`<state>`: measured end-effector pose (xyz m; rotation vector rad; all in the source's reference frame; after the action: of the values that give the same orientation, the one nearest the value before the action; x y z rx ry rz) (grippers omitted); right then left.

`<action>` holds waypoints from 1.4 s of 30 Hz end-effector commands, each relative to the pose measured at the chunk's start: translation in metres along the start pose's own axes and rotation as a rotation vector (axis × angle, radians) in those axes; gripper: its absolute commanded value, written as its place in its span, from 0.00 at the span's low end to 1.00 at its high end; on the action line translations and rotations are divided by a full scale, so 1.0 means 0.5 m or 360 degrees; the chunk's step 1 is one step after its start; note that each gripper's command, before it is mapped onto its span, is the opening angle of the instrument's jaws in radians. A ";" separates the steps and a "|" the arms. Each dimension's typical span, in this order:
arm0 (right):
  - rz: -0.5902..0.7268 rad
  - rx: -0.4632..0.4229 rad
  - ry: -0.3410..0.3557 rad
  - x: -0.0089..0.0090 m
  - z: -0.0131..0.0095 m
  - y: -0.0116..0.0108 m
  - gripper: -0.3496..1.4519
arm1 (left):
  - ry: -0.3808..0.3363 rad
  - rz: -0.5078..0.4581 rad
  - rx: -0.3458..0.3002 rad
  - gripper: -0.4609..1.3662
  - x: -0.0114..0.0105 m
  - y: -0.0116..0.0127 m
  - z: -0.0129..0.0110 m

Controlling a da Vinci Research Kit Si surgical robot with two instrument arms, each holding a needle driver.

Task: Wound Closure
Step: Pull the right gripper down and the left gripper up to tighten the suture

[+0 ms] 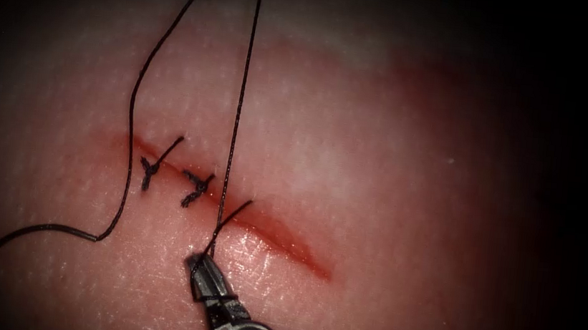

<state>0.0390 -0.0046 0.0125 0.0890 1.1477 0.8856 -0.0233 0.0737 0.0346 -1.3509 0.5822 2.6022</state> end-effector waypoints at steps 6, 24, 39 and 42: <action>0.0000 0.0004 0.0000 0.0000 0.0000 0.0000 0.21 | 0.0005 0.0001 0.0008 0.06 0.0017 0.0011 -0.0007; 0.0000 0.0004 0.0000 0.0000 0.0000 0.0000 0.21 | 0.0040 0.0016 0.0006 0.06 0.0043 0.0080 -0.0006; -0.0172 0.0018 0.0089 -0.0005 -0.0006 -0.0005 0.17 | 0.0061 0.0023 -0.0001 0.06 0.0063 0.0108 -0.0005; -0.0400 -0.0068 0.0096 -0.0001 -0.0012 -0.0010 0.12 | 0.0062 0.0015 -0.0005 0.06 0.0065 0.0112 -0.0006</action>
<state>0.0389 -0.0054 0.0121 -0.1188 1.1632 0.6942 -0.0267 0.0683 0.0333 -1.4075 0.5940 2.5921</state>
